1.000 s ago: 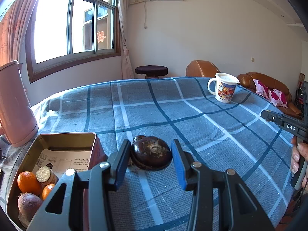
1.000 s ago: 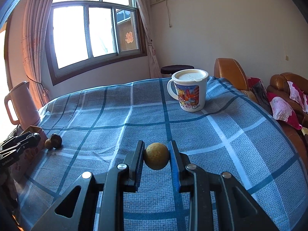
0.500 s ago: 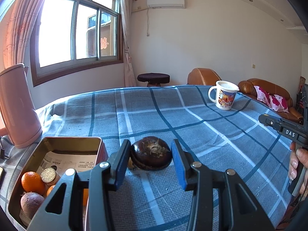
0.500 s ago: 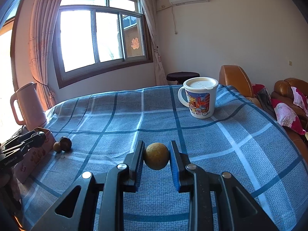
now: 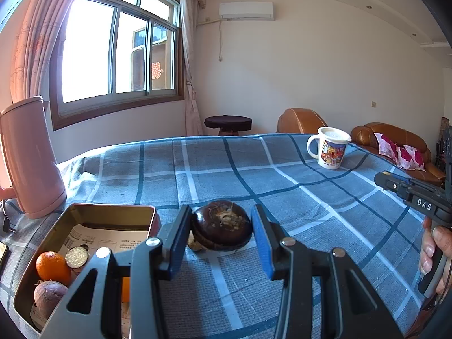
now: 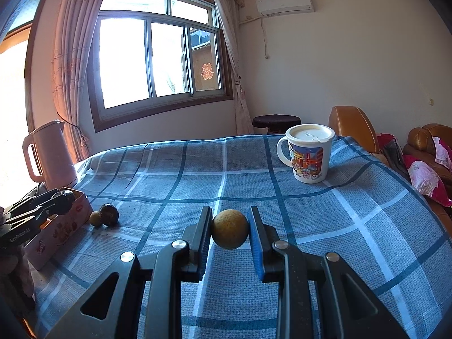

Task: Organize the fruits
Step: 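Carry the purple-brown fruit with the left tool while the right tool carries the yellow fruit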

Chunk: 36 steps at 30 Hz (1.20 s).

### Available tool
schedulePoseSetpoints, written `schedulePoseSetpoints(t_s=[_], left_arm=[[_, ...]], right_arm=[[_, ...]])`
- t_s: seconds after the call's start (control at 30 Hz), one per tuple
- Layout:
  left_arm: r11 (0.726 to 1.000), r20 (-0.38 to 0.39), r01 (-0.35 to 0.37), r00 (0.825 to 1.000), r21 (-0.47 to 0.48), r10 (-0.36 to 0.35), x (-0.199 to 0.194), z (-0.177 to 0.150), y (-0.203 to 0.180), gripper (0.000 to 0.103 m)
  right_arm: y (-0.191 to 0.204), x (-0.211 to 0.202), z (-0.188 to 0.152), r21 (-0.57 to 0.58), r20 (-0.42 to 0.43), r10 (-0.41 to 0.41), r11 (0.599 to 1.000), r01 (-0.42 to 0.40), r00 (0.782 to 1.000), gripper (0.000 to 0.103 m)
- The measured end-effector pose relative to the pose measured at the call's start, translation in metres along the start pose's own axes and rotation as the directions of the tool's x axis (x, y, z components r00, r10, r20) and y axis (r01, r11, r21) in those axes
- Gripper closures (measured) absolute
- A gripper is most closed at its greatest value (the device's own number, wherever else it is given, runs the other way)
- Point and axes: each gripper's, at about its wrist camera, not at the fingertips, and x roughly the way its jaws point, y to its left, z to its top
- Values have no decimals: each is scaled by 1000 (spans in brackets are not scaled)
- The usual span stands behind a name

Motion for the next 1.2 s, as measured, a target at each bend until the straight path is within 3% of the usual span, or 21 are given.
schedulePoseSetpoints(t_s=[0.63,1.2], left_arm=[[999,8,18,1000,-30,-18,-7,-2,8,58],[998,9,26,1000,-62,-25,-15,-5,23,58]], right_arm=[[47,7,1,-57,13,73,996,-72,997,76],[111,21,-3,-154,-25,158,975,-160,987,76]])
